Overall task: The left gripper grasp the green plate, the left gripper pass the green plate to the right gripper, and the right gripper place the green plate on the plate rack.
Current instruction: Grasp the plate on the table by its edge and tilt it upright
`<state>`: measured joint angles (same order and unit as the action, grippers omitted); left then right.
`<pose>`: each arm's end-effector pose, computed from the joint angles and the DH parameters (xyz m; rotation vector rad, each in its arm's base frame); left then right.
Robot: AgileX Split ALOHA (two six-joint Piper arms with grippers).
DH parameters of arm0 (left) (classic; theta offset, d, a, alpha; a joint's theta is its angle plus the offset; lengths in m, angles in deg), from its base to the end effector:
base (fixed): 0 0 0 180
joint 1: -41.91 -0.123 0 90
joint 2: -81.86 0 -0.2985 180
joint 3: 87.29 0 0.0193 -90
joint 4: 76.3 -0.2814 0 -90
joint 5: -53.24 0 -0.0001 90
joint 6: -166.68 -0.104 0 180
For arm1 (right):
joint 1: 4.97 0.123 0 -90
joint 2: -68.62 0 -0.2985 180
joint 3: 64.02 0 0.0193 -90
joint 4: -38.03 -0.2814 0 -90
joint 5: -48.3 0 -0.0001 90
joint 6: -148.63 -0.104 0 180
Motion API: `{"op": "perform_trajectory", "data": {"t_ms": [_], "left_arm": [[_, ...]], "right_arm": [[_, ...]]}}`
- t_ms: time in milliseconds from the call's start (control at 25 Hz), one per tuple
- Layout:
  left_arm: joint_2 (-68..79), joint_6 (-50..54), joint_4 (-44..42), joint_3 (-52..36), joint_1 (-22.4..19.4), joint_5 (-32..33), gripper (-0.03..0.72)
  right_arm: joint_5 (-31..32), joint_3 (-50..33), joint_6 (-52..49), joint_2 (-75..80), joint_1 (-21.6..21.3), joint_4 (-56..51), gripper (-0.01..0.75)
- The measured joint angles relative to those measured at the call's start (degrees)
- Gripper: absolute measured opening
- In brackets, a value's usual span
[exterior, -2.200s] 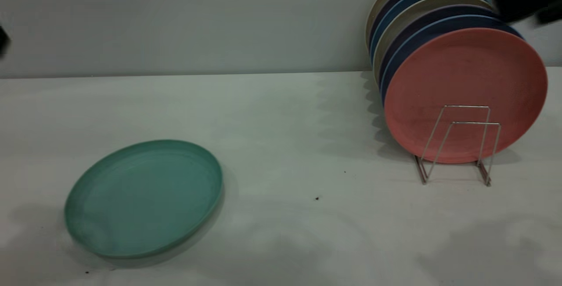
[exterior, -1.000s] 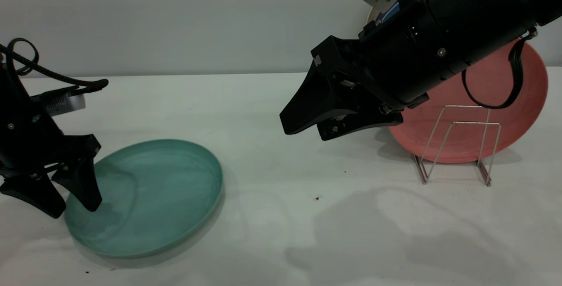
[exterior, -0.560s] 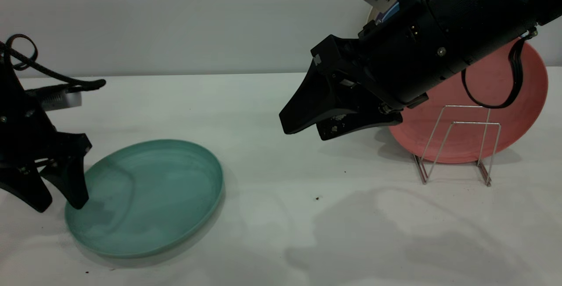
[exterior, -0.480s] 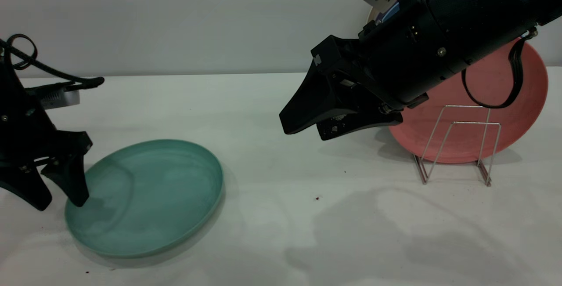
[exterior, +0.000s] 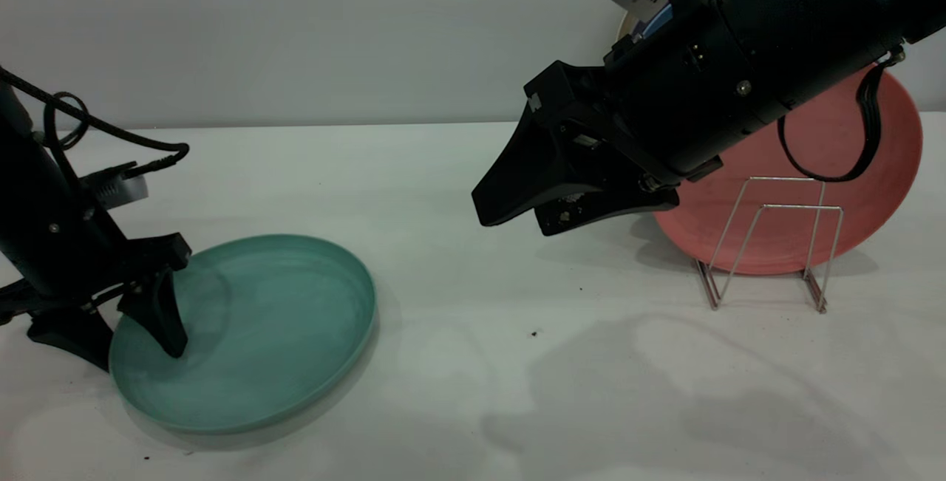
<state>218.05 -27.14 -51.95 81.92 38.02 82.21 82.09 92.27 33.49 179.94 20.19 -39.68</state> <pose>0.3964 0.0061 0.0029 -0.2909 3.0099 -0.3104 0.3139 0.2100 0.1458 -0.5719 2.4817 0.9711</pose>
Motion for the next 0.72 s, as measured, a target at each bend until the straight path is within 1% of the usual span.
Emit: {"op": "perform_trajectory", "data": {"t_ms": [80,120,240,320,360,400,520,640,720], "left_arm": [[0.2,0.0,0.1,0.0,0.0,-0.1,0.462],[0.4,0.0,0.1,0.0,0.0,-0.3,0.418],[0.7,0.0,0.1,0.0,-0.1,-0.3,0.248],[0.7,0.0,0.1,0.0,-0.1,-0.3,0.114],[0.7,-0.1,0.4,0.0,-0.1,-0.3,0.084],[0.6,-0.4,0.5,0.0,-0.1,-0.3,0.065],[0.6,-2.9,1.5,0.1,-0.2,0.0,0.059],[0.2,-11.8,6.7,0.1,-0.3,1.3,0.046],[-0.6,-20.3,12.5,0.2,-0.3,3.6,0.029]], "right_arm": [[-0.4,0.0,-0.5,0.0,0.0,0.0,0.541],[-0.4,0.0,-1.4,0.0,0.0,0.0,0.541],[0.2,0.0,-4.8,0.0,-0.5,0.0,0.541],[0.9,0.0,-5.7,0.0,-1.6,0.0,0.541],[1.0,0.0,-5.9,0.0,-2.5,0.0,0.541],[1.0,0.0,-6.0,0.0,-3.3,0.0,0.541],[2.2,0.0,-6.4,0.2,-6.6,-0.2,0.541],[5.4,1.1,-6.4,2.1,-9.4,-0.5,0.541],[7.5,2.8,-6.4,4.6,-10.3,-0.5,0.541]]}}
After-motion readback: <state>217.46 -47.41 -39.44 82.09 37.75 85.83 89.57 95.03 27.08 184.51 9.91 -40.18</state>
